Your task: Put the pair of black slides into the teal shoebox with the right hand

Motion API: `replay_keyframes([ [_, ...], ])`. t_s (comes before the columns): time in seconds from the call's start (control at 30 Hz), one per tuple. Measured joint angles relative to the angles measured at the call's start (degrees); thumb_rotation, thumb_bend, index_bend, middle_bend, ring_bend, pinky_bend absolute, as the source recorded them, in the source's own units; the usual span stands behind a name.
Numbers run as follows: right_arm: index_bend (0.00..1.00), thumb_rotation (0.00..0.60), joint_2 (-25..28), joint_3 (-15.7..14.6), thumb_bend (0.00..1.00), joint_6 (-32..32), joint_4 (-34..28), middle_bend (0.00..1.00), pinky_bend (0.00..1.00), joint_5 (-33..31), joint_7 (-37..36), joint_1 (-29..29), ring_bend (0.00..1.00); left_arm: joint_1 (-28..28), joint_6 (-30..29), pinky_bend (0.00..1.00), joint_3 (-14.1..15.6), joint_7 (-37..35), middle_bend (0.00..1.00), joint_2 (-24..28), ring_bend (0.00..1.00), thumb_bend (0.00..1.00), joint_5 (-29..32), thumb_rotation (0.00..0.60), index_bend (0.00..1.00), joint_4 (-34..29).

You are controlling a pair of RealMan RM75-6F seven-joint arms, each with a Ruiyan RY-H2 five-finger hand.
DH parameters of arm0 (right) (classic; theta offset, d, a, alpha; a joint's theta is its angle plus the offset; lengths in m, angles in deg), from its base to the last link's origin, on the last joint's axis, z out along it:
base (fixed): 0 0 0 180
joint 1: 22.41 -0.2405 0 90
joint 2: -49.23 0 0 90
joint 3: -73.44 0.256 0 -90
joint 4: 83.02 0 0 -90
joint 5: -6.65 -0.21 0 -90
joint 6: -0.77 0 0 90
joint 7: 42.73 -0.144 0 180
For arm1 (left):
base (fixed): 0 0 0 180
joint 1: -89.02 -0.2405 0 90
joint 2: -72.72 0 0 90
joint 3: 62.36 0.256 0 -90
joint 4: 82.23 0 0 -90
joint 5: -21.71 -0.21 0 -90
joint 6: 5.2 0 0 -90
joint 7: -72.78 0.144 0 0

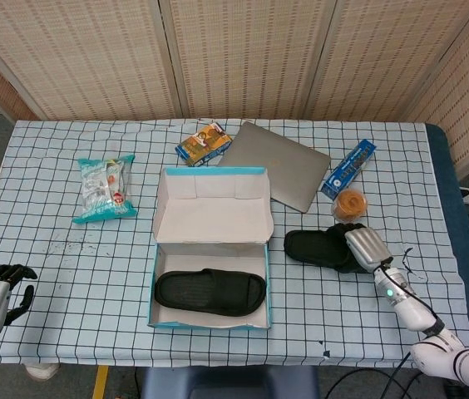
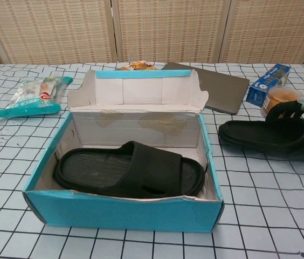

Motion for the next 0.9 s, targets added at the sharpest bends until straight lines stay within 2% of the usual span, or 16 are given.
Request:
replay_keyframes([
  [0.13, 0.62, 0.600, 0.26, 1.44, 0.00, -5.97, -3.37, 0.63, 0.59, -0.58, 7.18, 1.88, 0.52, 0.07, 0.21, 0.52, 0.01, 0.09, 0.44, -0.09, 0.39, 0.49, 0.09, 0.600, 0.46, 0.11],
  [0.23, 0.62, 0.600, -0.29, 2.73, 0.00, -11.16, -6.57, 0.64, 0.60, -0.55, 17.20, 3.63, 0.52, 0.07, 0.26, 0.52, 0.02, 0.05, 0.44, -0.06, 0.39, 0.49, 0.15, 0.600, 0.46, -0.08],
  [0.3, 0.62, 0.600, -1.00, 3.44, 0.00, -17.22, -9.04, 0.65, 0.60, 0.37, 25.15, 4.87, 0.52, 0.08, 0.19, 0.52, 0.05, 0.18, 0.44, -0.07, 0.39, 0.49, -0.01, 0.600, 0.46, -0.03],
  [0.47, 0.63, 0.600, -3.49, 4.14, 0.00, -33.29, -16.09, 0.66, 0.60, 7.27, 42.29, 7.20, 0.53, 0.09, 0.31, 0.52, 0.16, 0.08, 0.44, -0.09, 0.39, 0.49, -0.05, 0.600, 0.46, -0.06],
  [0.53, 0.64, 0.600, -4.76, 4.10, 0.00, -36.32, -17.63, 0.67, 0.62, 10.95, 45.22, 7.34, 0.54, 0.10, 0.31, 0.52, 0.21, 0.13, 0.44, -0.07, 0.39, 0.49, -0.14, 0.600, 0.46, 0.03],
  [0.67, 0.66, 0.600, -9.19, 3.96, 0.00, -36.84, -18.68, 0.68, 0.62, 18.02, 46.42, 5.99, 0.55, 0.08, 0.17, 0.52, 0.16, -0.18, 0.44, 0.00, 0.39, 0.49, -0.14, 0.600, 0.46, -0.12],
  [0.9, 0.66, 0.600, -17.69, 5.68, 0.00, -31.89, -14.39, 0.69, 0.63, 20.49, 45.49, 0.74, 0.56, 0.01, -0.04, 0.52, 0.10, -0.89, 0.44, 0.20, 0.39, 0.49, -0.19, 0.600, 0.46, -0.22],
])
